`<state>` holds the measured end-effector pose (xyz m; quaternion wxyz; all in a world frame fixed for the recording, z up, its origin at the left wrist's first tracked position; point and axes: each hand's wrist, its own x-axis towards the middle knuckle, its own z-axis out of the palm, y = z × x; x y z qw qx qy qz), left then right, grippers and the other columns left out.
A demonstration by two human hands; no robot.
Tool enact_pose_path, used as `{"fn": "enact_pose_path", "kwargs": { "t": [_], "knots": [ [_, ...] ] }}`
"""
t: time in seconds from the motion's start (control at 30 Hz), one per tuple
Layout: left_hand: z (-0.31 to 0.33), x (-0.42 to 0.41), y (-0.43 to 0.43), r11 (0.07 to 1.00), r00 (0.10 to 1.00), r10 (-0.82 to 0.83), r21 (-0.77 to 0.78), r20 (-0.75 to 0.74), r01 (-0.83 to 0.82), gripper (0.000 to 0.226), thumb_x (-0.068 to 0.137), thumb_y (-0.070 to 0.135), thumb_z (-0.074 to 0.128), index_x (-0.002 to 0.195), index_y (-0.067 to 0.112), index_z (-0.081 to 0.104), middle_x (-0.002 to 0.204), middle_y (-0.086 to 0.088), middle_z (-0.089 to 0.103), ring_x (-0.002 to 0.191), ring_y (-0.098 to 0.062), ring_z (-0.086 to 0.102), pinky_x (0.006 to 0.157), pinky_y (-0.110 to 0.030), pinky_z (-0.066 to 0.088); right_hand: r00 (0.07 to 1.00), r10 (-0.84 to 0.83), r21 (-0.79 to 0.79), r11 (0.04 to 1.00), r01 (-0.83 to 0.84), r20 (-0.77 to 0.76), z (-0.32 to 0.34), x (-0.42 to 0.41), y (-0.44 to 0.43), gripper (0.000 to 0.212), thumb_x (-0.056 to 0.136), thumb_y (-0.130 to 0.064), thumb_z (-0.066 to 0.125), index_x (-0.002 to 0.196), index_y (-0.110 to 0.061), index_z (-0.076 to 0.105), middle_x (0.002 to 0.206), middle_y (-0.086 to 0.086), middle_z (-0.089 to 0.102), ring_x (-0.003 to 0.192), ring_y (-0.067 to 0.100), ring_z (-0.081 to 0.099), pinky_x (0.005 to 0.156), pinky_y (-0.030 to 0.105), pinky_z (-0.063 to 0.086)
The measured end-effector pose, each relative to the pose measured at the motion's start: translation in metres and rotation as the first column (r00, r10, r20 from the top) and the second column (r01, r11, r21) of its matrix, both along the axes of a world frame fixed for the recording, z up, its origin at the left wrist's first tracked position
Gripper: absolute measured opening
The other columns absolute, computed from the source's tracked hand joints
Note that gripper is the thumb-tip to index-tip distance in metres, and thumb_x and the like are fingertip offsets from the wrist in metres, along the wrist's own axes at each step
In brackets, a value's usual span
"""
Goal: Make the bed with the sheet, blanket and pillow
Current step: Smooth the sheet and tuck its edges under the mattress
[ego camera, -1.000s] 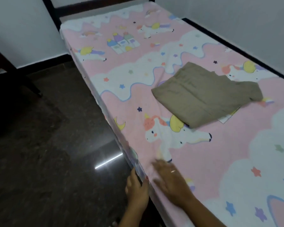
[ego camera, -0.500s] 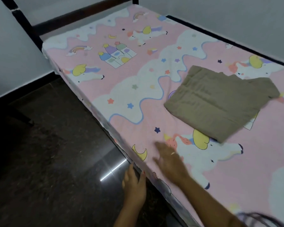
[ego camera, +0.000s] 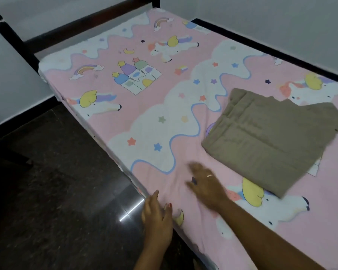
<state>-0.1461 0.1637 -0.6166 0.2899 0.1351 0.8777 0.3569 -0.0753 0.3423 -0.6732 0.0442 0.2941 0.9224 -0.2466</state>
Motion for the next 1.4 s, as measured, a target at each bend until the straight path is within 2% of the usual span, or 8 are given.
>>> {"fn": "enact_pose_path", "kwargs": {
  "t": [0.23, 0.47, 0.7, 0.87, 1.0, 1.1, 1.23, 1.4],
  "knots": [
    [-0.017, -0.061, 0.042, 0.988, 0.997, -0.067, -0.141, -0.029, 0.062, 0.060, 0.091, 0.045, 0.035, 0.147, 0.023, 0.025, 0.157, -0.001, 0.012, 0.143, -0.020, 0.006, 0.115, -0.032, 0.008, 0.949, -0.301, 0.173, 0.944, 0.282, 0.092, -0.034, -0.052, 0.026, 0.077, 0.085, -0.059, 0.025, 0.141, -0.011, 0.045, 0.146, 0.009, 0.045, 0.135, 0.031, 0.041, 0.110, 0.048, 0.021],
    [-0.015, -0.111, 0.083, 0.994, 0.980, -0.007, -0.105, -0.199, -0.015, 0.059, 0.093, 0.038, 0.042, 0.147, 0.017, 0.029, 0.156, -0.007, 0.017, 0.143, -0.022, 0.010, 0.115, -0.034, 0.011, 0.856, 0.492, -0.081, 0.858, -0.508, -0.160, -0.005, -0.155, -0.002, 0.059, 0.095, -0.034, 0.042, 0.149, -0.018, 0.028, 0.156, 0.001, 0.025, 0.145, 0.017, 0.017, 0.119, 0.039, 0.008],
    [-0.025, -0.154, 0.107, 0.989, 0.952, -0.049, -0.146, -0.302, 0.005, 0.052, 0.096, 0.035, 0.042, 0.146, 0.023, 0.031, 0.156, -0.002, 0.022, 0.144, -0.019, 0.013, 0.115, -0.045, 0.014, 0.901, -0.432, 0.226, 0.881, 0.416, 0.026, -0.031, -0.134, 0.141, 0.088, 0.089, -0.065, 0.001, 0.144, -0.005, 0.037, 0.149, 0.020, 0.035, 0.136, 0.040, 0.035, 0.110, 0.049, 0.029],
    [-0.028, -0.173, 0.121, 0.985, 0.966, -0.012, -0.172, -0.257, -0.034, 0.052, 0.098, 0.040, 0.035, 0.148, 0.030, 0.024, 0.158, 0.010, 0.013, 0.146, -0.012, 0.002, 0.115, -0.050, 0.003, 0.997, 0.080, 0.184, 0.980, -0.077, -0.009, -0.032, -0.217, 0.033, 0.063, 0.089, -0.051, 0.032, 0.148, -0.027, 0.031, 0.154, 0.006, 0.030, 0.141, 0.031, 0.029, 0.113, 0.053, 0.018],
    [-0.019, -0.207, 0.113, 0.986, 0.962, 0.047, -0.141, -0.270, -0.088, 0.051, 0.098, 0.036, 0.039, 0.147, 0.031, 0.026, 0.157, 0.009, 0.016, 0.146, -0.013, 0.006, 0.114, -0.051, 0.001, 0.833, 0.549, 0.150, 0.819, -0.553, 0.070, -0.007, -0.255, 0.001, 0.068, 0.098, -0.034, 0.035, 0.151, -0.018, -0.005, 0.161, 0.005, 0.001, 0.147, 0.027, 0.001, 0.117, 0.049, 0.006],
    [-0.019, -0.249, 0.103, 0.987, 0.958, 0.061, -0.123, -0.280, -0.099, 0.054, 0.091, 0.041, 0.031, 0.145, 0.032, 0.030, 0.157, 0.009, 0.019, 0.146, -0.014, 0.007, 0.114, -0.052, 0.002, 0.963, 0.202, 0.122, 0.976, -0.182, -0.177, -0.020, -0.263, 0.049, 0.057, 0.090, -0.044, 0.039, 0.140, -0.016, 0.044, 0.143, 0.006, 0.049, 0.131, 0.026, 0.047, 0.107, 0.046, 0.036],
    [-0.035, -0.314, 0.098, 0.990, 0.964, -0.062, -0.137, -0.257, 0.028, 0.054, 0.094, 0.042, 0.030, 0.147, 0.032, 0.026, 0.158, 0.007, 0.014, 0.146, -0.014, 0.004, 0.114, -0.052, -0.001, 0.933, -0.358, 0.249, 0.908, 0.337, 0.044, -0.041, -0.256, 0.109, 0.074, 0.094, -0.060, 0.014, 0.140, -0.012, 0.046, 0.143, 0.013, 0.047, 0.130, 0.033, 0.046, 0.105, 0.050, 0.035],
    [-0.036, -0.394, 0.077, 0.954, 0.934, -0.248, -0.233, -0.256, 0.190, 0.075, 0.079, 0.060, 0.009, 0.149, 0.033, 0.017, 0.159, 0.011, 0.006, 0.146, -0.012, -0.002, 0.114, -0.053, -0.003, 0.951, -0.309, 0.253, 0.922, 0.293, 0.027, -0.036, -0.375, 0.011, 0.059, 0.087, -0.054, 0.032, 0.137, -0.028, 0.049, 0.142, 0.004, 0.049, 0.130, 0.029, 0.047, 0.102, 0.056, 0.035]
  ]
}}
